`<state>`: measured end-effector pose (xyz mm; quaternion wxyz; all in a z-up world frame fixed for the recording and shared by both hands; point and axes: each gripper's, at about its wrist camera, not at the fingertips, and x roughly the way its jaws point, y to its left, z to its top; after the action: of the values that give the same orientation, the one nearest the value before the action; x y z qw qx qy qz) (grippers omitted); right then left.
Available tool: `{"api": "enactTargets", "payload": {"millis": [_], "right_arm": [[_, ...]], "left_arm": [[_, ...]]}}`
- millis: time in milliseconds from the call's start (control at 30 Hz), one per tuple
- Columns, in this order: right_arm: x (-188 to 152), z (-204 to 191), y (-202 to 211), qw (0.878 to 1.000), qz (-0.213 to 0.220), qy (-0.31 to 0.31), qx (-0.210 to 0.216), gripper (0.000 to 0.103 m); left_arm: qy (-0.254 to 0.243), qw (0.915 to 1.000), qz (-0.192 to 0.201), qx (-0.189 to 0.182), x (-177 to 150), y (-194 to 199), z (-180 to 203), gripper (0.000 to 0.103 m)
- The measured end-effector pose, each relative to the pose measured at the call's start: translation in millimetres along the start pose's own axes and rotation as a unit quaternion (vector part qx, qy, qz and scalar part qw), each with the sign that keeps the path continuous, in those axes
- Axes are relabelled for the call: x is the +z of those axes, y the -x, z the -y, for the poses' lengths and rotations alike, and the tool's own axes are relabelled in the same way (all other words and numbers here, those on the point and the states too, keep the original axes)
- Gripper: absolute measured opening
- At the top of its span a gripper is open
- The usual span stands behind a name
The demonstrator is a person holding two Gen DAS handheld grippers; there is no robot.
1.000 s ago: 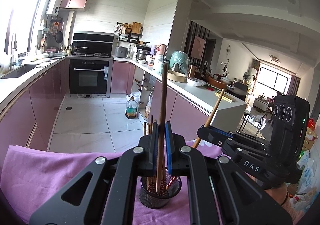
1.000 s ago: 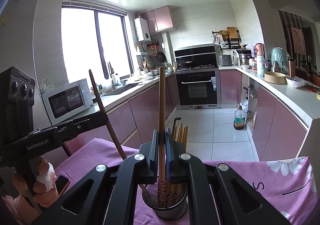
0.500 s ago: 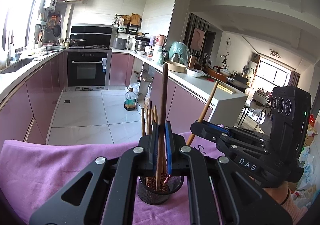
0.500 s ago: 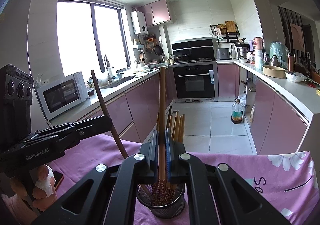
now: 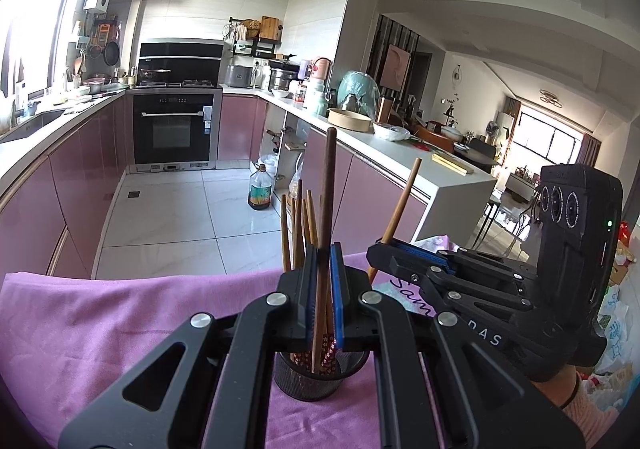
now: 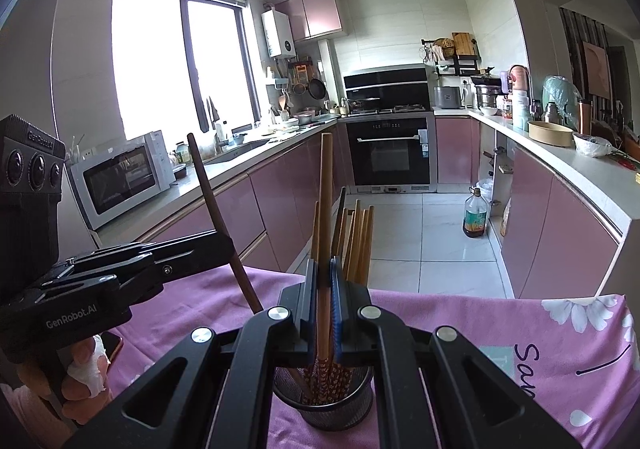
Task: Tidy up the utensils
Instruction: 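Lower the left gripper's chopstick into the holder while the right gripper inserts its own, then open both grippers and pull them back from the holder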
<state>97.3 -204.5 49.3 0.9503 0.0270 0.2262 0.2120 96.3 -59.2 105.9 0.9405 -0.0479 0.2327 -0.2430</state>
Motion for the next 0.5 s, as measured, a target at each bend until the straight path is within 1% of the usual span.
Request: {"api": "enactTargets", "payload": {"millis": [333, 500], "right_arm": [[-2.5, 2.4, -15.6, 1.0, -0.019, 0.001, 0.0, 0.005], [-6.3, 1.7, -28.2, 0.999, -0.043, 0.004, 0.002, 0.005]], "left_arm": [[0.001, 0.9996, -0.028, -0.001, -5.3, -16.2, -1.8, 0.007], [0.005, 0.9988, -0.048, -0.002, -8.3, -29.6, -7.9, 0.007]]}}
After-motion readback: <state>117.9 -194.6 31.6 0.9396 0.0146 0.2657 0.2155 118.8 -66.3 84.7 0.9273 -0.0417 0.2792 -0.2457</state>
